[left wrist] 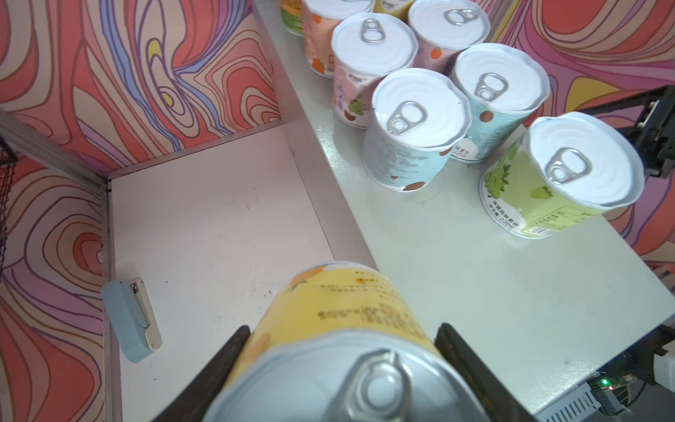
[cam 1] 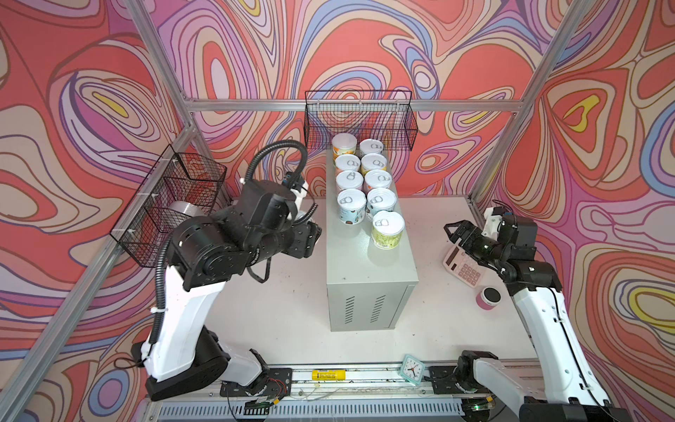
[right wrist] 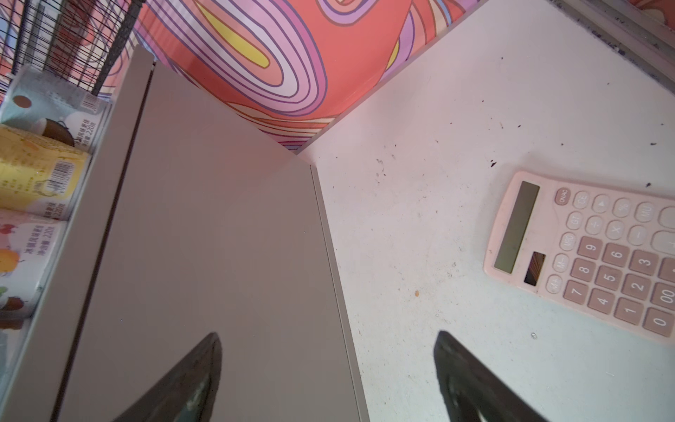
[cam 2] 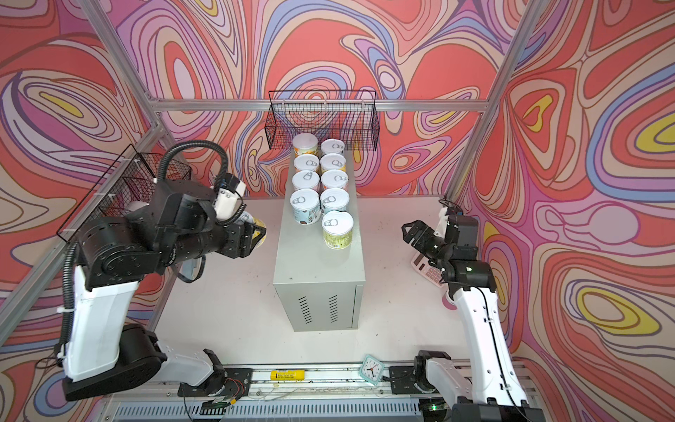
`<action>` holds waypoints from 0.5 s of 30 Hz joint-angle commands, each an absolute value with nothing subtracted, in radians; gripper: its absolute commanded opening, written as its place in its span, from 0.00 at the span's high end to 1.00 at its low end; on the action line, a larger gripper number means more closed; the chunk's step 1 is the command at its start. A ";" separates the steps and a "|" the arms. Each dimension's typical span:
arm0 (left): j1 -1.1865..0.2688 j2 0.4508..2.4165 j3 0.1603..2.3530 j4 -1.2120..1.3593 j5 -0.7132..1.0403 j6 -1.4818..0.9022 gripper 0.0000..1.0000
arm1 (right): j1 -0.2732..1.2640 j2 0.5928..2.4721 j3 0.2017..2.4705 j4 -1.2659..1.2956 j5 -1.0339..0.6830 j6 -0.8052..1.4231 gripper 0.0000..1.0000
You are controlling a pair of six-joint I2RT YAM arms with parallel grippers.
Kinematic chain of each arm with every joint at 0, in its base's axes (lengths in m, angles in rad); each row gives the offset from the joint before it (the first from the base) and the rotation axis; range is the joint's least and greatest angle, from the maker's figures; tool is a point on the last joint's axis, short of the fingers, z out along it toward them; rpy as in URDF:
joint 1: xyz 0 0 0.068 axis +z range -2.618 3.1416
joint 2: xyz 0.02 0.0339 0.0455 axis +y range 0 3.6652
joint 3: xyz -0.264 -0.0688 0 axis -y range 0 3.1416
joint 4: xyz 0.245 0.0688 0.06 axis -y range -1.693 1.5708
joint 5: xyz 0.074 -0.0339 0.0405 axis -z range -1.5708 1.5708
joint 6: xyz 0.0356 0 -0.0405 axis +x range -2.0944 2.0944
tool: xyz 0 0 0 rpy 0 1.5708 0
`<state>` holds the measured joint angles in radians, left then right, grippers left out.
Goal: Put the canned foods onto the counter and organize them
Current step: 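Lift the yellow can with the left gripper over the cabinet top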
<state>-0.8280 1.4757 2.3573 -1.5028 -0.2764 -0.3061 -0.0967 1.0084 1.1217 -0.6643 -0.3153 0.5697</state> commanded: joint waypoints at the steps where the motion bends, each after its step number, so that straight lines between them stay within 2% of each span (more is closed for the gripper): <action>1: -0.876 1.539 2.439 -1.521 -0.338 -0.285 1.00 | -0.098 0.988 1.173 -0.701 -0.322 0.546 0.07; 15: -0.975 1.662 2.429 -1.420 -0.335 -0.290 1.00 | -0.098 0.945 1.241 -0.736 -0.321 0.525 0.07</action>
<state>-0.9646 1.6516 2.4229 -1.4818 -0.3187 -0.2913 -0.0967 0.9562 1.2083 -0.7189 -0.3164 0.5484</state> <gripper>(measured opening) 0.721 0.934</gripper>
